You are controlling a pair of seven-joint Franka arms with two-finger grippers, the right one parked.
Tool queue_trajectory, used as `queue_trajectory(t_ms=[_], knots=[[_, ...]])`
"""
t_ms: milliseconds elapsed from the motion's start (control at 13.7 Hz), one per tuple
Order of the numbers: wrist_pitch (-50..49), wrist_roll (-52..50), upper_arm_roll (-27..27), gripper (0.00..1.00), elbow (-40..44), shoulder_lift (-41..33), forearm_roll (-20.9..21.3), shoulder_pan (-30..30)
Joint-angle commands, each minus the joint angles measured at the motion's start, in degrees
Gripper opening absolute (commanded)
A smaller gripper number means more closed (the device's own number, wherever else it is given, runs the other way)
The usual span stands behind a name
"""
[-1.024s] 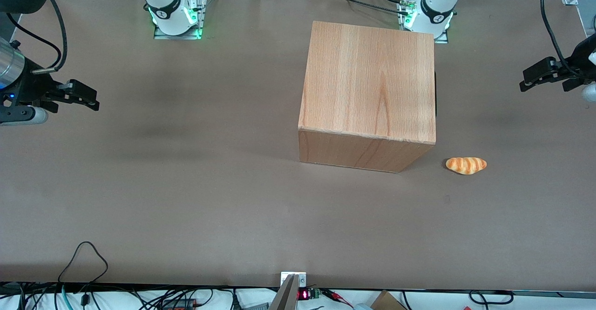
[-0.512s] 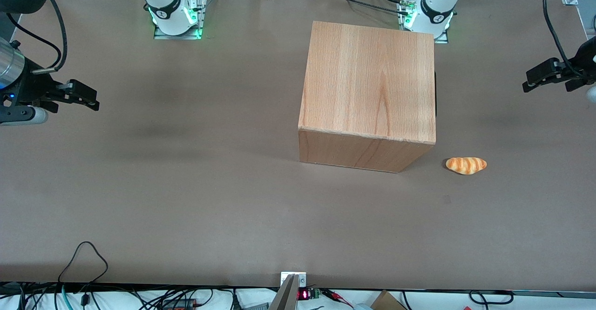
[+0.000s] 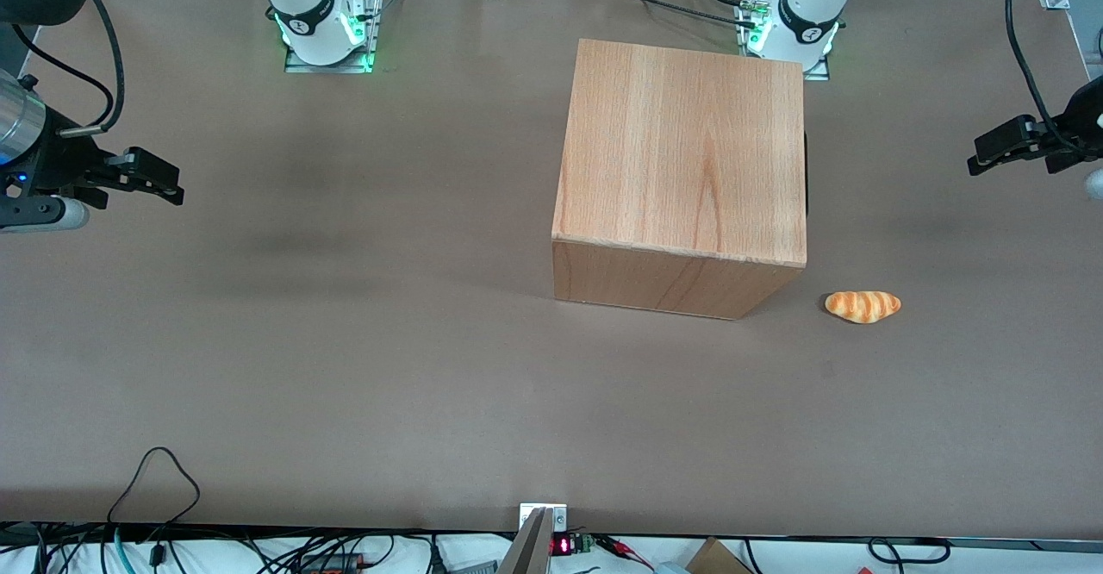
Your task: Open top drawer with left arm
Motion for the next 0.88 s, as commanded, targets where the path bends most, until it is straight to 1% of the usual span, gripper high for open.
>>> queue_trajectory(t_ms=[0, 73, 146, 512, 805], knots=[[-2.67, 0.23, -0.69, 1.00, 1.91, 1.14, -0.05, 0.07], [-2.76, 0.32, -0.60, 1.00, 1.73, 1.14, -1.70, 0.07], [-2.85, 0.41, -0.60, 1.00, 1.55, 1.14, -2.41, 0.07], [-2.94, 0.50, -2.10, 1.00, -0.29, 1.93, -3.03, -1.51], [-2.85, 0.50, -3.41, 1.00, -3.45, 2.29, -5.93, -1.51]])
